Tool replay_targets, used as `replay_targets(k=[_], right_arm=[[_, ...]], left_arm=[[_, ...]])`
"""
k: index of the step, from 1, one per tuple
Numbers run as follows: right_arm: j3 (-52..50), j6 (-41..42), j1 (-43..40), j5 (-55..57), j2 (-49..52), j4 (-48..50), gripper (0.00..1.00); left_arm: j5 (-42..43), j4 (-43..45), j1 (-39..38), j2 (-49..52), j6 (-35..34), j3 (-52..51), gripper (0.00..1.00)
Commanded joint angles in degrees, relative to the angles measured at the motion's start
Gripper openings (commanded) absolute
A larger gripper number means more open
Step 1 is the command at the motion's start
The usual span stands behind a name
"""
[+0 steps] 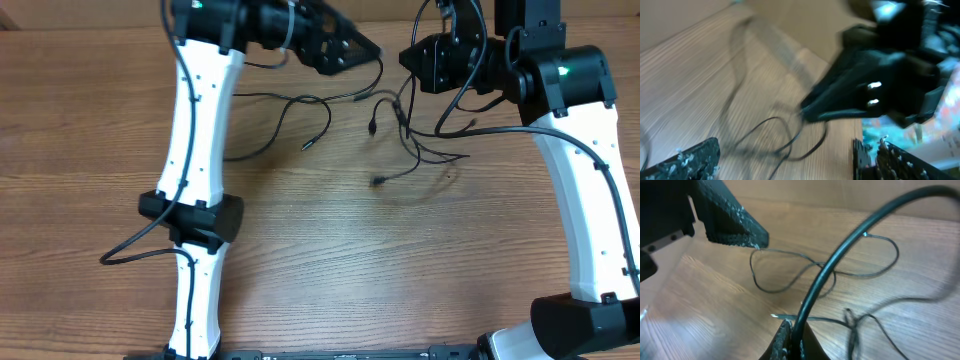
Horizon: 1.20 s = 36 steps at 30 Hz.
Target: Untangle cables
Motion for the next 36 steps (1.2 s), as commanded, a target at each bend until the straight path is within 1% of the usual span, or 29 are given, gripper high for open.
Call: replay_targets(k=[1, 4, 7, 9, 13, 16, 20, 23, 24, 25, 29, 30, 31, 32, 33, 34, 35, 36], right_arm=[[3.76, -2.43, -0.04, 0.28, -0.98, -2.64, 0.04], [6.95, -2.45, 0.39, -0.09, -1.31, -6.91, 0.04], [11.02, -2.45, 1.31, 0.26, -2.05, -10.19, 0.04], [13.7, -2.4, 1.84, 2.56, -2.84, -11.58, 0.04], [16.46, -1.99, 1.88, 4.0, -3.82, -13.46, 0.04], [17.49, -1.99, 1.88, 3.76, -4.42, -15.19, 0.04], [17.51, -2.01, 2.14, 0.28, -4.98, -16.17, 0.04], [17.51, -2.01, 3.56, 0.33, -4.98, -16.79, 0.04], [17.51, -2.03, 4.92, 0.33, -4.98, -16.96, 0.04], [17.51, -2.05, 6.23, 0.37, -4.98, -16.85, 0.04], [17.51, -2.01, 8.35, 0.35, -4.98, -16.81, 0.04], [17.51, -2.03, 8.87, 0.37, -4.98, -16.79, 0.04], [17.51, -2.01, 9.51, 0.33, -4.98, -16.76, 0.04], [17.51, -2.01, 9.84, 0.35, -4.98, -16.79, 0.04], [17.51, -1.99, 10.25, 0.33, -4.98, -16.83, 0.04], [17.51, -1.99, 10.34, 0.31, -4.98, -16.87, 0.04], [17.51, -1.99, 10.64, 0.28, -4.98, -17.14, 0.04], [17.51, -1.99, 10.86, 0.33, -4.98, -17.2, 0.04]], left_arm=[[4.63, 2.12, -2.49, -0.5, 7.8, 0.39, 1.0], [2.67, 5.79, -3.58, -0.5, 6.88, 0.37, 1.0], [-0.76, 10.14, -3.74, -0.5, 1.01, 0.37, 1.0], [-2.99, 12.41, -3.69, -0.5, -2.6, 0.37, 1.0], [-3.37, 13.68, -3.45, -0.5, -2.78, 0.37, 1.0], [-5.75, 14.19, -3.39, -0.5, -2.78, 0.37, 1.0], [-9.44, 16.17, -3.61, -0.5, -3.56, 0.37, 1.0], [-14.88, 17.94, -4.17, -0.5, -7.43, 0.37, 1.0], [-19.26, 18.82, -4.63, -0.5, -10.99, 0.37, 1.0], [-22.05, 19.06, -5.11, -0.5, -12.68, 0.37, 1.0], [-23.69, 18.95, -6.1, -0.5, -13.07, 0.37, 0.94], [-23.78, 19.02, -6.43, -0.5, -13.03, 0.33, 0.91], [-24.96, 19.08, -6.86, -0.5, -13.0, 0.26, 0.75], [-25.88, 19.06, -7.13, -0.5, -12.98, 0.26, 0.56], [-27.15, 19.06, -7.23, -0.5, -12.98, 0.26, 0.25], [-27.26, 19.1, -7.26, -0.5, -12.98, 0.2, 0.11], [-26.84, 19.47, -7.26, -0.48, -13.0, -0.07, 0.04], [-26.62, 19.65, -7.26, -0.48, -13.0, -0.24, 0.04]])
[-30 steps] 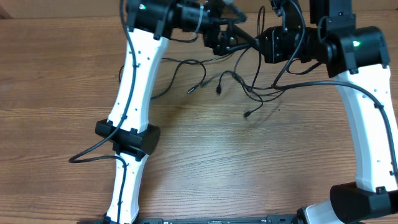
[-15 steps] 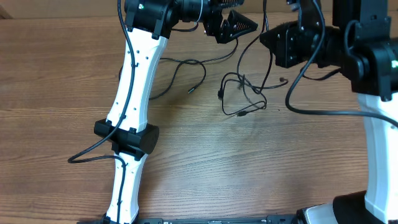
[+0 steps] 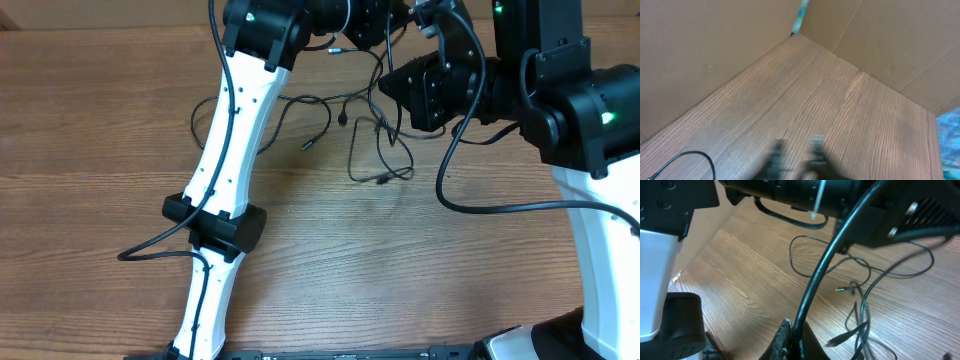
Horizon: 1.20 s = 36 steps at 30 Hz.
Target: Untangle cables
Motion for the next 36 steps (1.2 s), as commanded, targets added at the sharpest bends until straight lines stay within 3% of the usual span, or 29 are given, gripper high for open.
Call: replay_targets(k=[1, 7, 9, 10, 11, 16, 24, 29, 36], right_arm=[[1.73, -0.24, 1.03, -1.01, -1.11, -0.2, 0.04], [1.73, -0.26, 1.01, 1.64, -1.11, -0.7, 0.05], [1.7, -0.26, 1.01, 7.19, -1.11, -1.14, 0.72], [1.7, -0.26, 1.01, 8.96, -1.11, -1.18, 0.95], [1.7, -0.26, 1.01, 10.95, -1.11, -1.18, 1.0], [1.66, -0.24, 0.92, 19.34, -0.33, -0.35, 1.0], [-0.13, 3.08, 1.38, 15.85, 7.08, 0.94, 1.0], [-1.99, 21.51, 1.33, 15.17, 13.03, 7.41, 1.0], [-1.99, 23.98, 1.36, 15.13, 17.14, 14.05, 1.0]], left_arm=[[-2.05, 1.01, -0.22, -0.48, -0.74, -0.52, 0.04], [-5.84, 0.98, 1.29, -0.61, -6.6, -0.94, 0.04], [-8.02, -0.09, 3.72, -1.22, -10.64, -0.9, 0.04], [-8.33, -0.81, 5.01, -1.64, -11.82, -0.9, 0.04], [-9.01, -1.95, 6.78, -2.16, -13.29, -0.9, 0.04], [-14.56, -7.34, 12.61, -5.18, -15.56, -0.9, 0.04], [-20.35, -11.13, 14.82, -9.92, -19.98, -0.9, 0.04], [-23.26, -12.09, 14.64, -11.47, -26.25, -0.9, 0.04], [-23.04, -13.53, 14.67, -12.94, -28.72, -0.9, 0.04]])
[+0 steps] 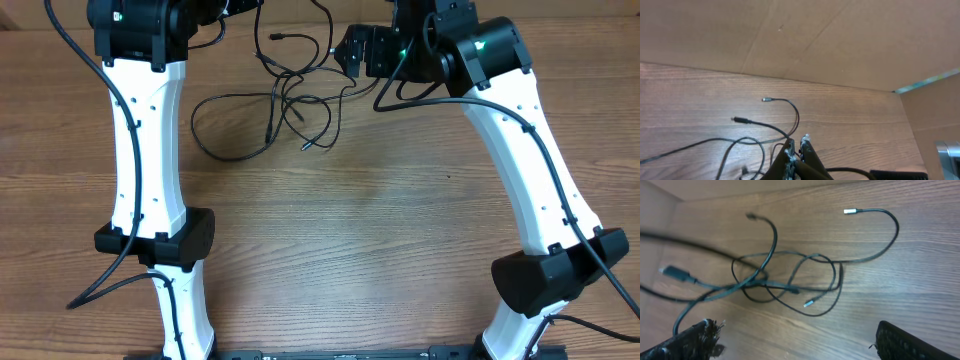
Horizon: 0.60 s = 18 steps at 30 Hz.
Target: Untangle cables
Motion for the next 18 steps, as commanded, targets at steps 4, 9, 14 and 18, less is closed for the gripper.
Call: replay_targets(k=[4, 9, 14, 18], right_arm=[[0.09, 2.93, 0.24, -0.26, 3.72, 2.34, 1.0], [0.07, 1.18, 0.81, -1.68, 6.03, 2.84, 1.0], [0.09, -2.08, 2.45, -3.3, 6.21, 6.19, 1.0], [0.07, -2.49, 2.86, -3.32, 6.21, 7.02, 1.0]], left_arm=[[-0.98, -0.61, -0.26, -4.09, -3.26, 0.5, 0.04], [-2.29, -0.24, 0.04, -6.67, -3.72, 0.5, 0.04], [-2.25, -0.33, 0.04, -7.96, -3.74, 0.5, 0.04], [-2.25, -0.74, 0.04, -8.28, -3.74, 0.5, 0.04]])
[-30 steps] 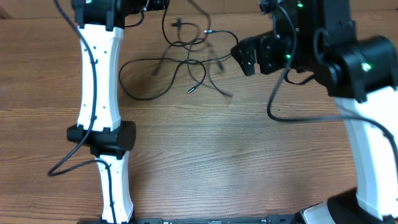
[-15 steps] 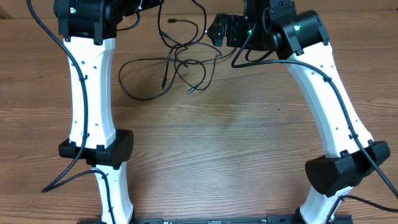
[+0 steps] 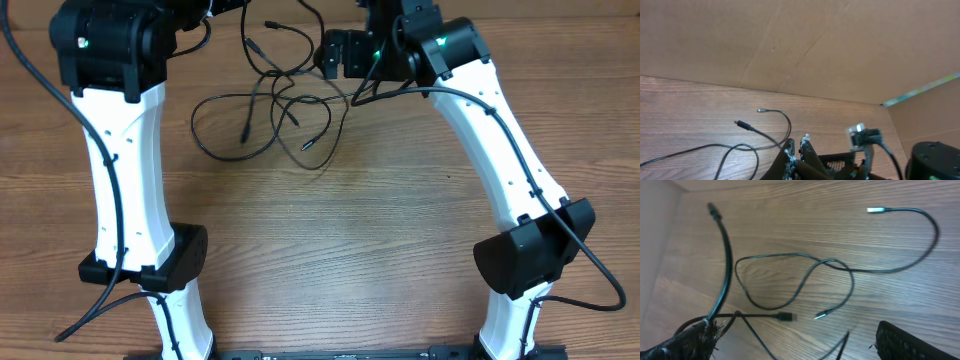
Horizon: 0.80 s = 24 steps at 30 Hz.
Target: Untangle cables
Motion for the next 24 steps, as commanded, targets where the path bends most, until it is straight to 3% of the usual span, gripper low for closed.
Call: replay_targets(k=[1, 6, 10, 13, 17, 20, 24], right_arm=[[0.17, -2.91, 0.63, -0.74, -0.55, 0.46, 1.0], [0.17, -5.99, 0.7, -3.78, -0.57, -0.66, 1.0], [0.2, -16.17, 0.72, -12.17, -0.57, -0.46, 1.0], [0.2, -22.4, 0.72, -12.11, -0.57, 0.7, 1.0], [0.26, -25.31, 0.72, -12.17, -0.72, 3.93, 1.0], [0.26, -26.27, 0.81, -15.96, -0.79, 5.11, 0.91], [0.22, -28.72, 2.71, -18.75, -0.7, 3.45, 0.9]], left_arm=[[-0.55, 0.26, 0.04, -1.49, -1.29, 0.5, 0.04], [-1.86, 1.2, 0.5, -1.81, -1.42, 0.5, 0.04], [-6.8, 2.08, 2.1, -1.79, -2.03, 0.5, 0.04], [-6.97, 2.4, 3.21, -1.79, -2.97, 0.5, 0.04], [-9.55, 2.38, 4.68, -1.79, -3.63, 0.48, 0.04], [-10.05, 2.4, 5.7, -1.79, -3.67, 0.48, 0.04], [-10.91, 2.86, 5.77, -1.79, -4.76, 0.48, 0.04]])
